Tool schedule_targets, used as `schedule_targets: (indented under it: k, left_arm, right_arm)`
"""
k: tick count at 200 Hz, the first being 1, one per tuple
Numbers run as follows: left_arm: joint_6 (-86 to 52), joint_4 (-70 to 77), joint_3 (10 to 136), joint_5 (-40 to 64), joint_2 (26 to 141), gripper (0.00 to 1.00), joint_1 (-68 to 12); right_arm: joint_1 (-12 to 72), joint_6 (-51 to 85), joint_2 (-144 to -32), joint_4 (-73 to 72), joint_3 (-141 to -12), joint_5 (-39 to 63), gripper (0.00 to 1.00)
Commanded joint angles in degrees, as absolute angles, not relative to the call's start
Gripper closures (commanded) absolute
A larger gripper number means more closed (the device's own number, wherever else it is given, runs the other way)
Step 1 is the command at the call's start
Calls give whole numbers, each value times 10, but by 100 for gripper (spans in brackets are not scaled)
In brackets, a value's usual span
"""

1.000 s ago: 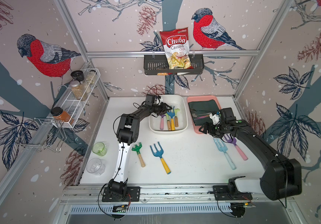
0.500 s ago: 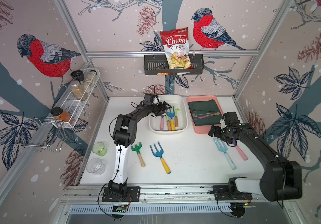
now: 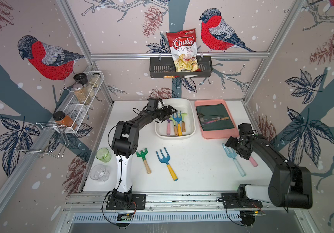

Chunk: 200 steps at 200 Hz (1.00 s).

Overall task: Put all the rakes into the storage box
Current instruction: Pick up the rake at the center of the board.

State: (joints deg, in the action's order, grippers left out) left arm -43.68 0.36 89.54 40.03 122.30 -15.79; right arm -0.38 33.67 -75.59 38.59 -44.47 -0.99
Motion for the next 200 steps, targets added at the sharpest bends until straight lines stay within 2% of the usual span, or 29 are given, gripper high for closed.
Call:
schedule_targets:
  k: [1, 28, 114, 134, 155, 200]
  left_arm:
    - [-439, 34, 880, 401, 1206, 17, -159]
    - [-428, 26, 874, 402, 1196, 17, -159]
    - [-472, 100, 844, 429, 1155, 17, -164]
    - [-472, 101, 843, 427, 1146, 17, -166]
    - [-472, 100, 840, 429, 1141, 17, -169]
    - [-470, 104, 816, 430, 1126, 17, -169]
  right_arm:
    - [-5, 377, -746, 382, -428, -24, 0]
    - [-5, 387, -745, 373, -407, -13, 0]
    - [23, 371, -735, 358, -369, 138, 0]
    - [32, 361, -735, 368, -367, 118, 4]
    - [39, 355, -749, 362, -356, 135, 14]
    - [100, 381, -769, 364, -351, 97, 31]
